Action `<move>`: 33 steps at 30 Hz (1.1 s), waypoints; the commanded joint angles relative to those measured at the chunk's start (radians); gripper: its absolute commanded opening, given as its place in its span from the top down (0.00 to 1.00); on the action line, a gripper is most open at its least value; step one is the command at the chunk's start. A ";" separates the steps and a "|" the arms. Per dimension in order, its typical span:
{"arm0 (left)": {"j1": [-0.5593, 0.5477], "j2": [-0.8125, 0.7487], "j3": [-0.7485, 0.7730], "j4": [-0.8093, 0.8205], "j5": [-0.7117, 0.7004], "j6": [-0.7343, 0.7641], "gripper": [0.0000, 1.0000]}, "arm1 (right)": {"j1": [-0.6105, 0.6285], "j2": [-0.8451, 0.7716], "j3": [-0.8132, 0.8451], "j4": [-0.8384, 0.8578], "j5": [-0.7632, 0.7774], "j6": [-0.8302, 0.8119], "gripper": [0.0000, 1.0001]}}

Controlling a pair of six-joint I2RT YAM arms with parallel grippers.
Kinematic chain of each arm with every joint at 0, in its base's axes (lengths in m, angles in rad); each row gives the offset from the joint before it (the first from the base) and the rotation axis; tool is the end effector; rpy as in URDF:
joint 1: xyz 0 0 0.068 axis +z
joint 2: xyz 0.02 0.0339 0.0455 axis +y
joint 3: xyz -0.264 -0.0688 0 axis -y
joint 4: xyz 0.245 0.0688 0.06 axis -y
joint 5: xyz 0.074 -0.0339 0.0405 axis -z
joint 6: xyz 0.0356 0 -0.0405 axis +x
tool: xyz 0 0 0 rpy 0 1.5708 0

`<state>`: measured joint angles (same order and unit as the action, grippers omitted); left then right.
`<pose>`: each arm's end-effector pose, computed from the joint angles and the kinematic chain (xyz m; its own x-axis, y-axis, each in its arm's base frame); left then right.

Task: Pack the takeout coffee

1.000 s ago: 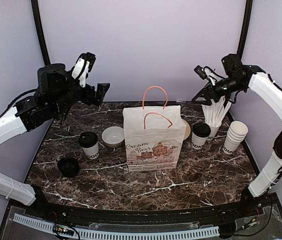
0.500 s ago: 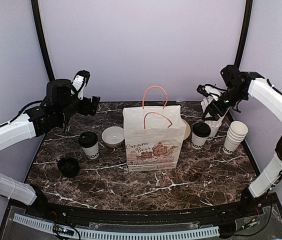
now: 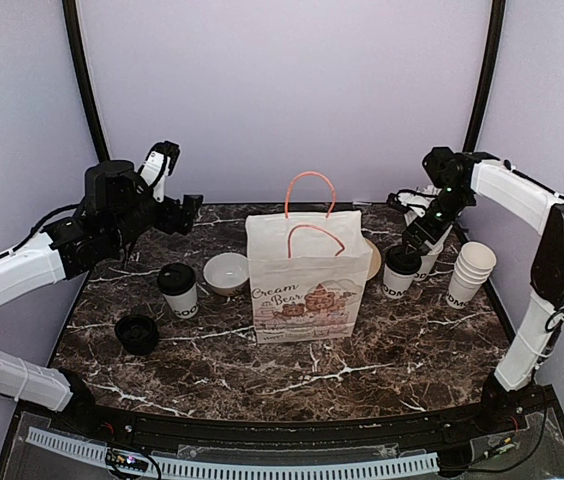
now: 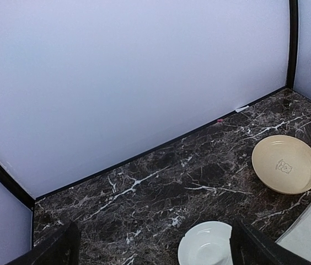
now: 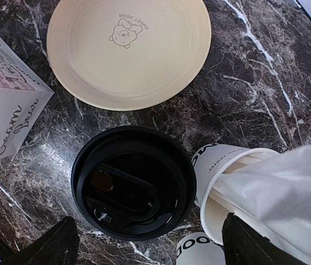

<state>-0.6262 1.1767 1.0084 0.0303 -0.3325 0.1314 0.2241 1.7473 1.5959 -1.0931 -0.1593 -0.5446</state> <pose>0.2311 -0.1528 0.3606 -0.0722 0.2051 -0.9761 0.3041 0.9366 0.1743 0.3425 0.0839 0.2924 -0.6506 -0.6729 -0.3520 -0.7085 0.7047 -0.0375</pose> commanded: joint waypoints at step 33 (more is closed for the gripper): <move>0.002 0.017 0.013 -0.021 0.084 0.009 0.04 | 0.076 0.132 0.116 -0.101 0.024 0.020 0.19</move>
<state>-0.6262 1.1954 1.0080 0.0208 -0.2638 0.1360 0.2901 1.8690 1.7061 -1.1778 -0.1555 -0.5282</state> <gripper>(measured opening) 0.957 0.827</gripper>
